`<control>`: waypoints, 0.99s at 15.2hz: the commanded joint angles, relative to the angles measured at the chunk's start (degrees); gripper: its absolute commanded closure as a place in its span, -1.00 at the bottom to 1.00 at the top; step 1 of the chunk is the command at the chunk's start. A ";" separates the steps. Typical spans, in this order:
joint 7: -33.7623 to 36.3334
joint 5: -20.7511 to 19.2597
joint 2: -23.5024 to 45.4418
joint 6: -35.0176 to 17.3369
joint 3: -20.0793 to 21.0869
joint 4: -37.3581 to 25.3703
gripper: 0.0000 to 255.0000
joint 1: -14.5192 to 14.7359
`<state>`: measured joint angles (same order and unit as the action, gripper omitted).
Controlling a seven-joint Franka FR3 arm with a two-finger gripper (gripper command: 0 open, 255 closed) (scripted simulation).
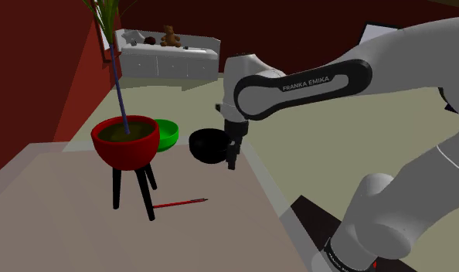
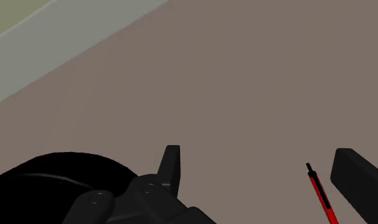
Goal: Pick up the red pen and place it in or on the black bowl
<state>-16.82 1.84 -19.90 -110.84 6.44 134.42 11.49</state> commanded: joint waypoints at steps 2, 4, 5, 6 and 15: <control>-4.36 0.32 4.22 -3.64 1.35 -0.90 -1.00 2.32; -7.14 0.46 6.88 -5.89 2.34 -1.49 -1.00 3.76; -8.50 0.51 8.17 -6.98 2.86 -1.79 -1.00 4.46; -9.85 0.54 9.44 -8.05 3.38 -2.08 -1.00 5.17; -14.35 0.14 15.69 -15.75 5.57 -0.92 -1.00 7.67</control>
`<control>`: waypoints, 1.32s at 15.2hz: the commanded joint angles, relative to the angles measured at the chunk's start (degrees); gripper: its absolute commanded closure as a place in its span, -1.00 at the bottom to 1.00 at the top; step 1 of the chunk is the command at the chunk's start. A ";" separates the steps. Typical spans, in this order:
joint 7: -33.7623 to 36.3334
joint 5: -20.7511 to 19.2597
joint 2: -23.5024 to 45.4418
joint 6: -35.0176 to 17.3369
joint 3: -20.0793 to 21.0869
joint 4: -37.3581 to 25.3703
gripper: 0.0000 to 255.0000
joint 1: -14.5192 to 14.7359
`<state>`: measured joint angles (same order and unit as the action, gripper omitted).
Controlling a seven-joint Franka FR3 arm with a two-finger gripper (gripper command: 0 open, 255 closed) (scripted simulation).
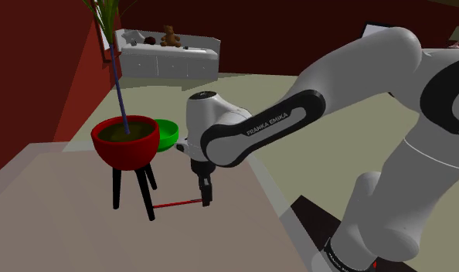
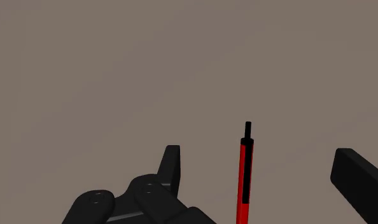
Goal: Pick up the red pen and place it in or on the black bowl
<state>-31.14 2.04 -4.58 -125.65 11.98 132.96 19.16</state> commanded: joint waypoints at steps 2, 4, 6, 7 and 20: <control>0.12 -0.23 1.23 -2.55 0.07 1.31 -1.00 0.01; 0.16 -0.28 1.47 -3.01 0.08 1.53 -1.00 0.02; 0.16 -0.29 1.48 -3.01 0.08 1.52 -1.00 0.02; 0.16 -0.29 1.48 -3.01 0.08 1.52 -1.00 0.02; 0.16 -0.29 1.48 -3.01 0.06 1.52 1.00 0.04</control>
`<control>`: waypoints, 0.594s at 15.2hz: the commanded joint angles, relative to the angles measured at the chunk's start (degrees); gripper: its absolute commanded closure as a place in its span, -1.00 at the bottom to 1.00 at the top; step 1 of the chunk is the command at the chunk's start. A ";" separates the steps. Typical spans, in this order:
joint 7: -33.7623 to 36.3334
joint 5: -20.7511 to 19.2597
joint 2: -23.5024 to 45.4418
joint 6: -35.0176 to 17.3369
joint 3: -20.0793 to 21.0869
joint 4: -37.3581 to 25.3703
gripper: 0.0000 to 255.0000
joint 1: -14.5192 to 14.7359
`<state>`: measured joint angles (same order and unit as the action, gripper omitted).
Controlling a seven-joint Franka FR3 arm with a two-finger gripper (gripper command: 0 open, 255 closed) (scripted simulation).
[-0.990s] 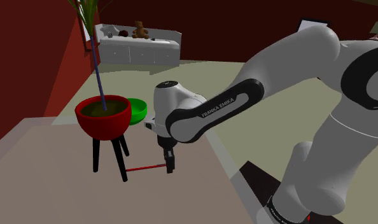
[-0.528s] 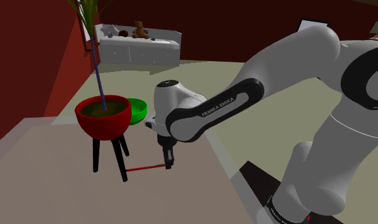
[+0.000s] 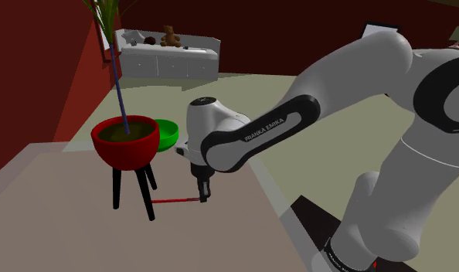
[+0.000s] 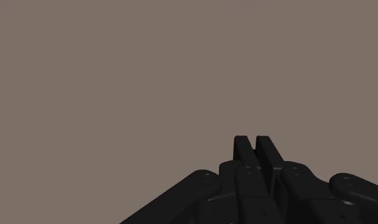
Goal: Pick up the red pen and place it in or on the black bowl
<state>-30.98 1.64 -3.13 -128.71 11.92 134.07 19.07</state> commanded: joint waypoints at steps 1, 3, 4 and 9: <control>-0.08 0.22 -0.45 0.84 0.10 0.10 1.00 0.13; -0.22 0.41 -1.37 2.44 0.06 -0.59 1.00 0.12; -0.28 0.50 -1.81 3.23 0.03 -0.95 1.00 0.12; -0.55 0.86 -3.82 7.19 -0.10 -2.93 1.00 0.12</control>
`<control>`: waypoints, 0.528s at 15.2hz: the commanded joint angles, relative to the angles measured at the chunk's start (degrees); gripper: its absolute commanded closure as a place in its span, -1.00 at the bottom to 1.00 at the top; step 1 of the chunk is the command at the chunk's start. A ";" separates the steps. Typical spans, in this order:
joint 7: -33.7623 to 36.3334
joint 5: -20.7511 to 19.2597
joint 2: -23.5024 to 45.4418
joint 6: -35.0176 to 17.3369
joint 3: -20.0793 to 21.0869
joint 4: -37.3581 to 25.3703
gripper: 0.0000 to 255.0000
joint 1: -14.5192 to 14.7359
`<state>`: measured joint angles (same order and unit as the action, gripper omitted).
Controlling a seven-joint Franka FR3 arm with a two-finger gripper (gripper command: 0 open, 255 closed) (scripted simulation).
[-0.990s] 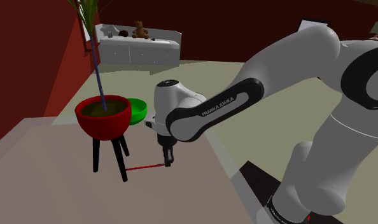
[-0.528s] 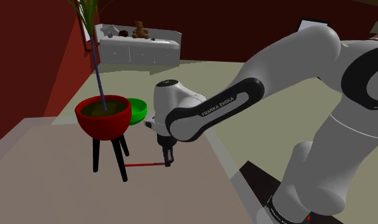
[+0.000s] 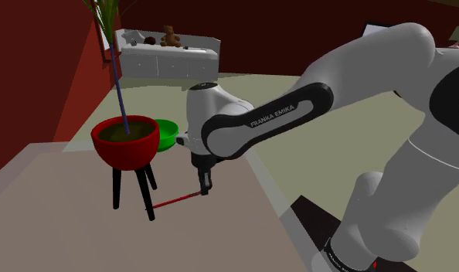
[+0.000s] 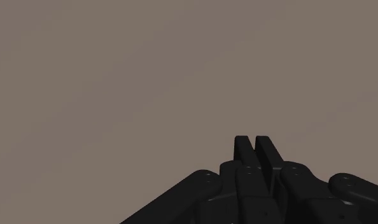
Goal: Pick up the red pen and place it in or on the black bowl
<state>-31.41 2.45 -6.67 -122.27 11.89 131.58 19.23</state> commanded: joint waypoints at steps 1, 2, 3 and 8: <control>-0.16 0.10 -0.65 1.55 -0.10 -0.88 1.00 -0.04; -0.20 0.16 -1.00 2.34 -0.13 -1.32 1.00 -0.04; -0.24 0.21 -1.34 3.12 -0.16 -1.78 1.00 -0.04; -0.39 0.41 -2.82 7.05 -0.31 -4.24 1.00 -0.06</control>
<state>-31.83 2.85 -9.33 -116.02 11.58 127.95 19.16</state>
